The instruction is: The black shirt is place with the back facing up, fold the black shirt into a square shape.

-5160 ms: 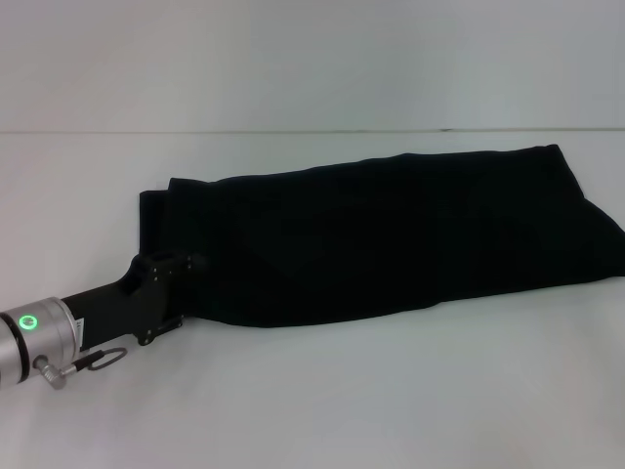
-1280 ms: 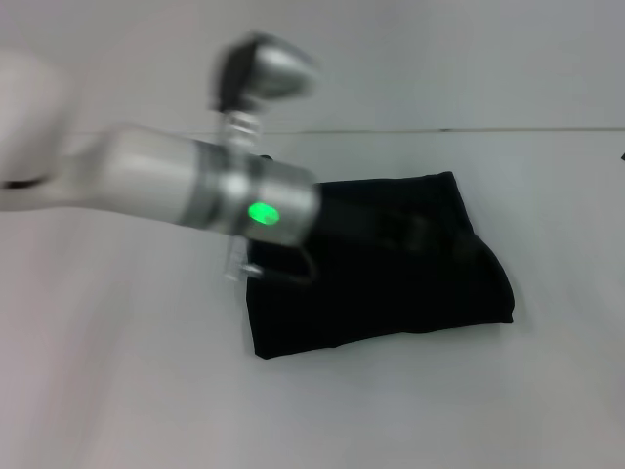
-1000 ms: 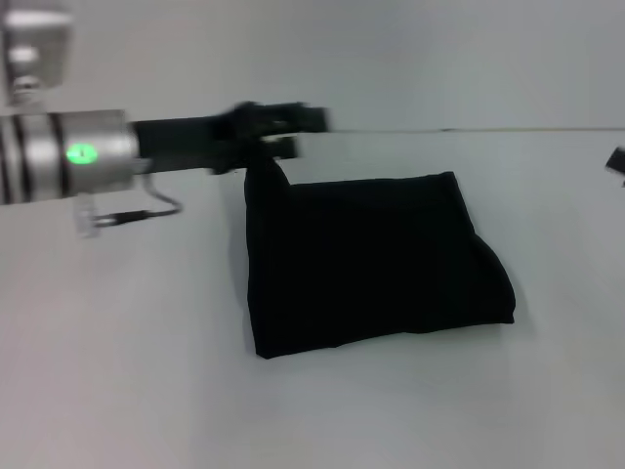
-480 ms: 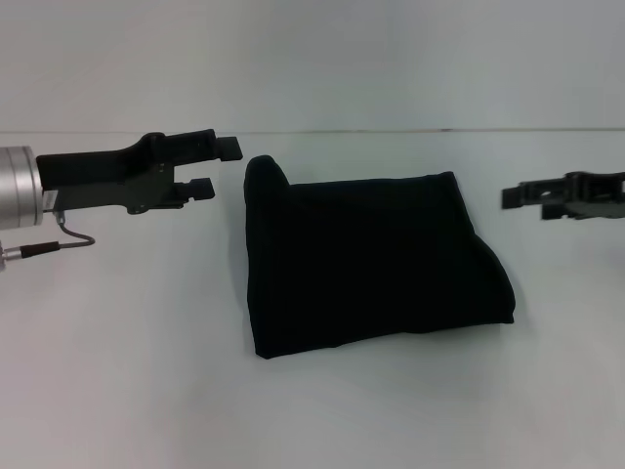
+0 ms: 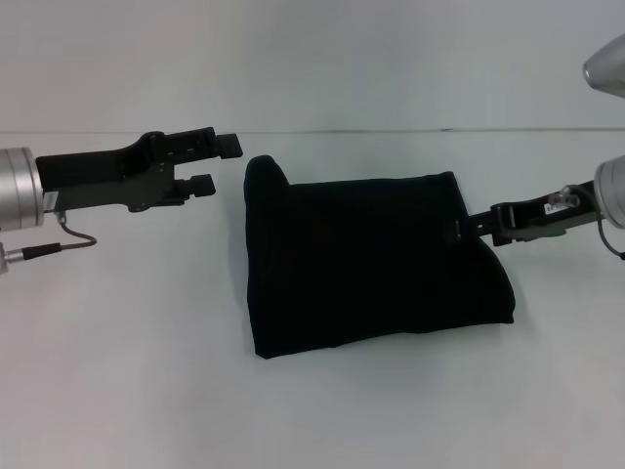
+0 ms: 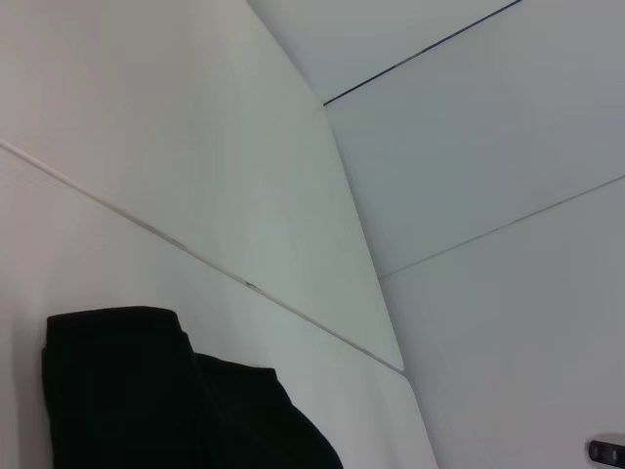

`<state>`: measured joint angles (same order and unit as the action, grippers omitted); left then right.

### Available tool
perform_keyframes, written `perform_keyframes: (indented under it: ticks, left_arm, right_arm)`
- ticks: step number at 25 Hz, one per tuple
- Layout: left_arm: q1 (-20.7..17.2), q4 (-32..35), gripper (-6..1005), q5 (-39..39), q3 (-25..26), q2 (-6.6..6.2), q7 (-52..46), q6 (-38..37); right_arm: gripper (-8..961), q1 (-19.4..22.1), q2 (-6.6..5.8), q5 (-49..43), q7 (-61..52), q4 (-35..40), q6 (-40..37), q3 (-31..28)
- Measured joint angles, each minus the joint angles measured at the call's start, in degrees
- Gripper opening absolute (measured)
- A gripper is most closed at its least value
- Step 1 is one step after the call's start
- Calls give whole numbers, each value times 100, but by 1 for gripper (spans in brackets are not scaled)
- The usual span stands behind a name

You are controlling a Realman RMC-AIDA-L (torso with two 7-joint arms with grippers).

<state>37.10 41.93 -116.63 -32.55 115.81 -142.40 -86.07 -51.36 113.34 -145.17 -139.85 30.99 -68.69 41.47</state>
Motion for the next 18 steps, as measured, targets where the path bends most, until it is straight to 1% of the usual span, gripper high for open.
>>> perform_keyframes:
  ticks: [5,11,18]
  left_arm:
    - [9,-16,874,3,2,43,58,33]
    - [8,-27,874,134,3,64,84,38]
    - [6,-46,874,234,3,94,131,38]
  right_arm:
    - [876,-30,76,129,32,-51,132,36]
    - [853,-94,91,94,21,-354,510,146]
    - [826,-120,173,114,28,-374,736,282]
